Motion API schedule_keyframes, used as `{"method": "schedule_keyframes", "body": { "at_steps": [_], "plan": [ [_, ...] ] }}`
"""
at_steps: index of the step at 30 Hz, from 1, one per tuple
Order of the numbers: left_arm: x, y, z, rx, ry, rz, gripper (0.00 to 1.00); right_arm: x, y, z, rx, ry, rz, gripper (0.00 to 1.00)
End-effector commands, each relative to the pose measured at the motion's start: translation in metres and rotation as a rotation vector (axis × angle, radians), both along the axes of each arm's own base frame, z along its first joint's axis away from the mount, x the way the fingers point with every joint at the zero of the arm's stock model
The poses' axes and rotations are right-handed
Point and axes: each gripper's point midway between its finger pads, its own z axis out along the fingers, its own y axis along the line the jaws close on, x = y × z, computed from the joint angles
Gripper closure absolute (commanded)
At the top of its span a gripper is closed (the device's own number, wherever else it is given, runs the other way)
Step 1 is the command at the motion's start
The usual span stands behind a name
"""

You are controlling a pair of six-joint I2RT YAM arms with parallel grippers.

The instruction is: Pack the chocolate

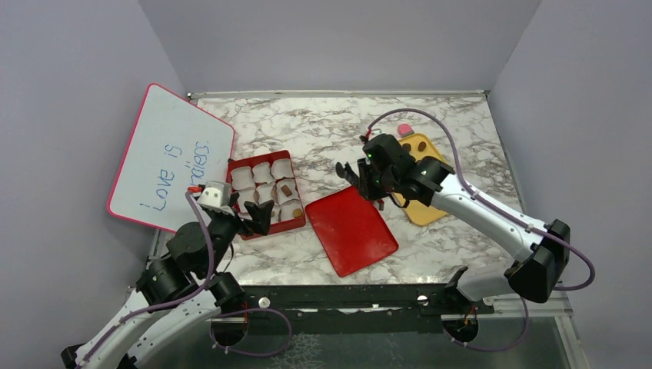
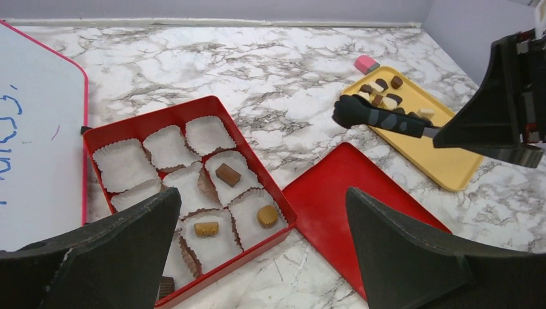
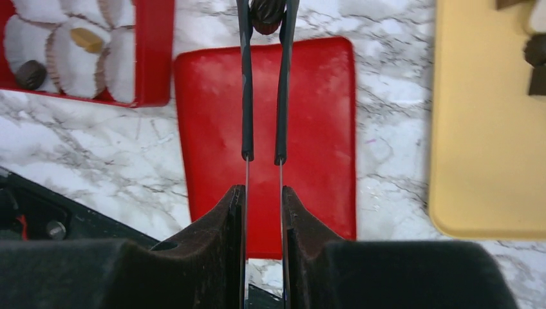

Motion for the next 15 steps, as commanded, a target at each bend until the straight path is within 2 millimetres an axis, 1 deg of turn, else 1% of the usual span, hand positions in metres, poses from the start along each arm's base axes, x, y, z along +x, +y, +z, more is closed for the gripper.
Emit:
{"method": "schedule_keyframes", "body": {
  "at_steps": [1,5,10,12,13,15],
  "plan": [
    [-0.004,0.021,0.022,-0.093,-0.066,0.071,0.01,0.005,0.048,0.028,0.078,-0.081,0.043,0.74],
    [-0.009,0.032,0.030,-0.155,-0.103,0.095,0.01,-0.005,0.087,0.032,0.107,-0.087,0.117,0.74],
    [-0.015,0.042,0.037,-0.204,-0.133,0.111,0.01,-0.014,0.135,0.031,0.142,-0.090,0.191,0.74],
    [-0.016,0.044,0.038,-0.215,-0.140,0.113,0.01,-0.015,0.151,0.025,0.144,-0.088,0.209,0.73],
    [-0.016,0.044,0.039,-0.217,-0.141,0.111,0.01,-0.015,0.157,0.025,0.154,-0.089,0.215,0.73],
    [-0.017,0.044,0.040,-0.220,-0.144,0.110,0.01,-0.016,0.173,0.016,0.159,-0.069,0.235,0.74]
  ]
}}
